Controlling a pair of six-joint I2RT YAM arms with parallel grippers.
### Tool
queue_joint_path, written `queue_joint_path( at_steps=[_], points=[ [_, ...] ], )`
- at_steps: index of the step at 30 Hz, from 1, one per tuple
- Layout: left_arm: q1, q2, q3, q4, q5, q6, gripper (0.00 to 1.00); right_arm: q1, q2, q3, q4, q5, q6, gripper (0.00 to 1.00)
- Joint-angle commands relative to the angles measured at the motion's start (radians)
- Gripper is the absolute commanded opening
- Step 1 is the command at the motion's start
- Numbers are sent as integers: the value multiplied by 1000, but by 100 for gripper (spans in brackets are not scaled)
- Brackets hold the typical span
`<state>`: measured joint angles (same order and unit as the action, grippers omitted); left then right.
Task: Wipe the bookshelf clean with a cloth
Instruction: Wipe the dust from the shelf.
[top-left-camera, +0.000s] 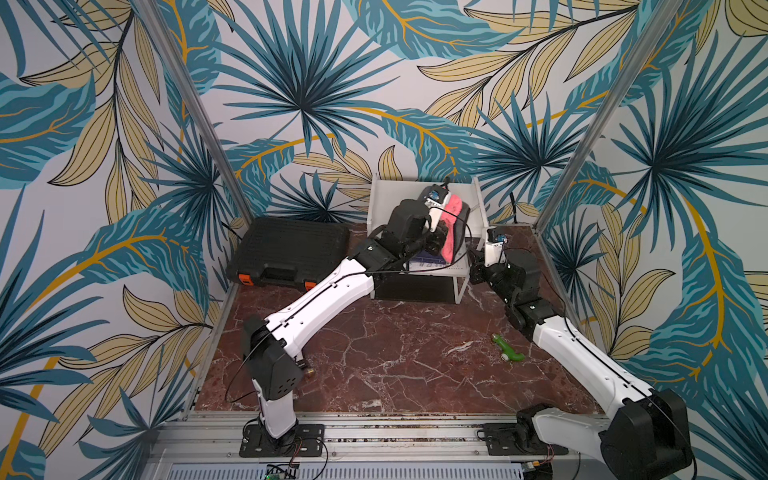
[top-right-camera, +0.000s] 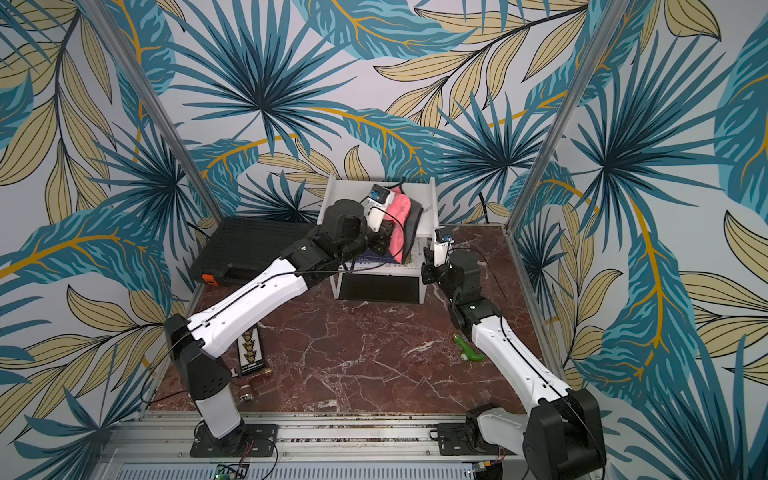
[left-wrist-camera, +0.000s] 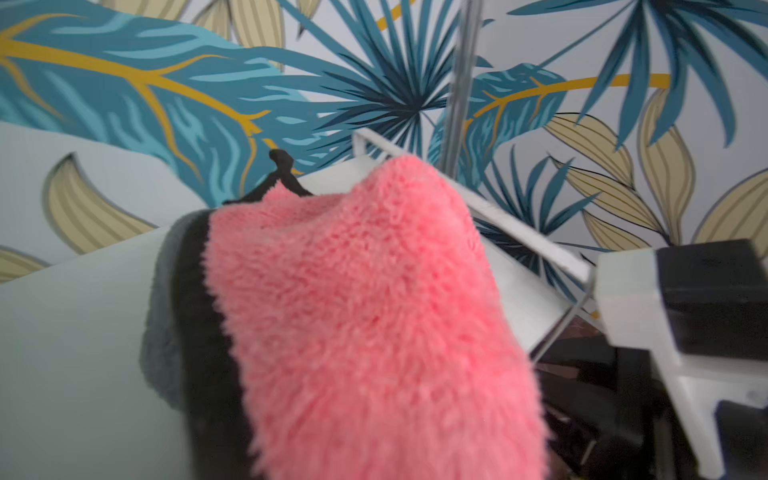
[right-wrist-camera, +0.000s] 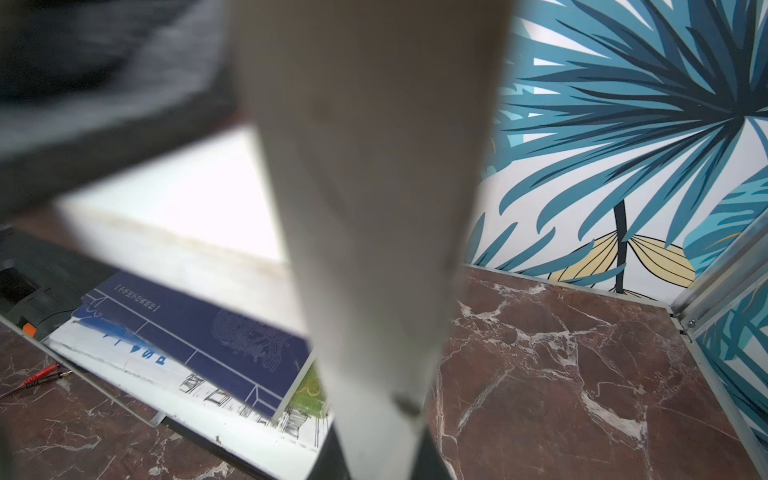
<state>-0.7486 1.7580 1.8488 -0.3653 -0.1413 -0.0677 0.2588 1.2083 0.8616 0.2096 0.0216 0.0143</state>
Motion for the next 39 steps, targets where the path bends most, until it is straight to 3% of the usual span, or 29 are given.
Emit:
queue_joint_path(
  at_steps=[1, 4, 5, 8, 13, 16, 20, 24, 27, 34, 39],
  points=[
    [74, 9, -13, -51, -103, -37, 0, -3, 7, -9, -2, 11, 62, 0],
    [24, 31, 25, -49, 69, -33, 0, -3, 5, -10, -2, 22, 63, 0],
    [-1, 24, 28, -55, 75, -18, 0, -5, 4, -10, -3, 28, 63, 0],
    [-39, -85, -27, -89, -36, -23, 0, -5, 0, -17, 1, 33, 70, 0],
    [-25, -380, -363, -25, -353, -84, 0, -4, 13, -18, 10, 37, 73, 0],
    [14, -470, -421, -56, -404, -108, 0, -5, 19, -12, 6, 42, 66, 0],
    [86, -466, -488, 44, -389, -129, 0, -4, 14, -15, -5, 59, 52, 0],
    [94, -407, -590, 69, -350, -236, 0, -5, 7, -35, -14, 60, 55, 0],
    [103, -399, -699, 192, -346, -280, 0, -6, 9, -41, -15, 58, 59, 0],
    [127, -438, -499, 201, -325, -147, 0, -6, 2, -3, -23, 38, 50, 0],
    [138, -438, -562, 208, -361, -168, 0, -7, 2, -10, -10, 37, 61, 0]
  ],
)
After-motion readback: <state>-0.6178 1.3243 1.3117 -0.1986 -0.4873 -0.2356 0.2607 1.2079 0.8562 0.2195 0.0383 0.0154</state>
